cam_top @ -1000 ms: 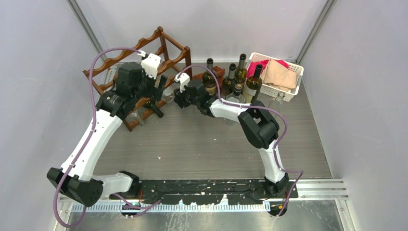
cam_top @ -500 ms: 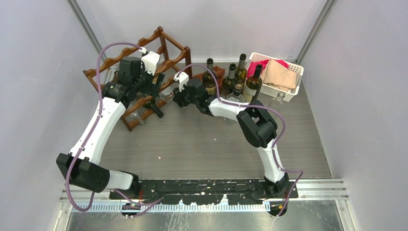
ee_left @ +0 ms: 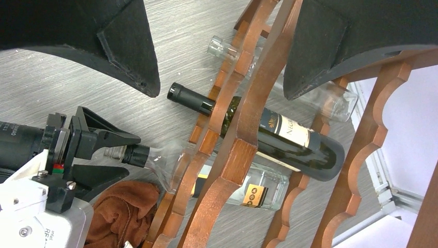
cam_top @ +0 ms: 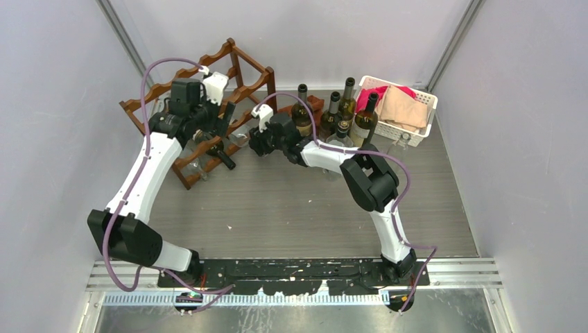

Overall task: Put the wine bottle on the wine rack
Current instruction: Place the wine bottle in the wine rack.

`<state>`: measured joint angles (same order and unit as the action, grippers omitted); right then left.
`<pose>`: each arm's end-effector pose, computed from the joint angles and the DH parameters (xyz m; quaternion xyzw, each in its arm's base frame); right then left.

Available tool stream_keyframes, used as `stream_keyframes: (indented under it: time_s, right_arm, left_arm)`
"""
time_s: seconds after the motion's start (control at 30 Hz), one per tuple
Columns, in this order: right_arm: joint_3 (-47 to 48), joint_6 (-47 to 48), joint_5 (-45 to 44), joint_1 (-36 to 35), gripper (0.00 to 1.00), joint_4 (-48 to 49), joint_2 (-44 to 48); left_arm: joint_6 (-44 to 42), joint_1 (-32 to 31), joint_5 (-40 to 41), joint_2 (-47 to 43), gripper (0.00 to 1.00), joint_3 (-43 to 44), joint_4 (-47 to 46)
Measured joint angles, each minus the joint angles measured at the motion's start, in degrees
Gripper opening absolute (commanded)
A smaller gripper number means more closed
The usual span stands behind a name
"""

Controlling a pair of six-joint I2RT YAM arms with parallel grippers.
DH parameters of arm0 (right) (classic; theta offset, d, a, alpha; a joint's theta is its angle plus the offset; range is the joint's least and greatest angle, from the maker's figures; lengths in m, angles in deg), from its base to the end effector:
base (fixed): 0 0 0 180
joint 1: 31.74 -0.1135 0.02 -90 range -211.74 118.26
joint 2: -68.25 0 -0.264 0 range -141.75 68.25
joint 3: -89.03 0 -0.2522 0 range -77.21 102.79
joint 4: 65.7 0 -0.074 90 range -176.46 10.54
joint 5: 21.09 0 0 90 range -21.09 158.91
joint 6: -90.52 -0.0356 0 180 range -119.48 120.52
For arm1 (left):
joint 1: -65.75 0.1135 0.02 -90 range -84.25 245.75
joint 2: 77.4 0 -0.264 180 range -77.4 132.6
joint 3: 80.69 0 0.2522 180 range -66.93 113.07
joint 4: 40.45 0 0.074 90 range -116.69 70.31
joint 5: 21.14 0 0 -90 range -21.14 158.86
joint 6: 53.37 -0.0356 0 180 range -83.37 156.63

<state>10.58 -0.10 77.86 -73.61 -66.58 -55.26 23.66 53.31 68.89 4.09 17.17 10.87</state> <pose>0.3688 0.3380 0.1969 -0.3330 0.7621 0.2604 0.4904 0.3054 -0.0674 0.3829 0.1949 0.8651 0.0024 0.4621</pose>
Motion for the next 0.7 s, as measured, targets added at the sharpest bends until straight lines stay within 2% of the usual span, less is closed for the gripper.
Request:
stream_keyframes:
  time_s: [0.17,0.4,0.5,0.6,0.7]
  right_arm:
    - [0.02,-0.09,-0.02,0.00,0.48,-1.44,-0.52]
    - [0.17,-0.68,-0.13,0.00,0.12,-1.75,-0.66]
    - [0.17,-0.68,-0.11,0.00,0.04,-1.75,-0.66]
    - [0.17,-0.68,-0.11,0.00,0.01,-1.75,-0.66]
    - [0.17,-0.96,-0.11,0.00,0.01,-1.73,-0.66]
  left_arm:
    - [-0.52,0.87,-1.62,1.25,0.88,0.02,0.00]
    - [-0.76,2.49,-3.96,3.28,0.80,1.55,0.00]
    - [-0.79,3.21,-4.90,5.03,0.77,3.10,0.04]
    - [-1.14,3.63,-5.68,6.88,0.65,4.15,0.11]
    - [-1.62,4.02,-6.19,8.79,0.44,5.18,0.66]
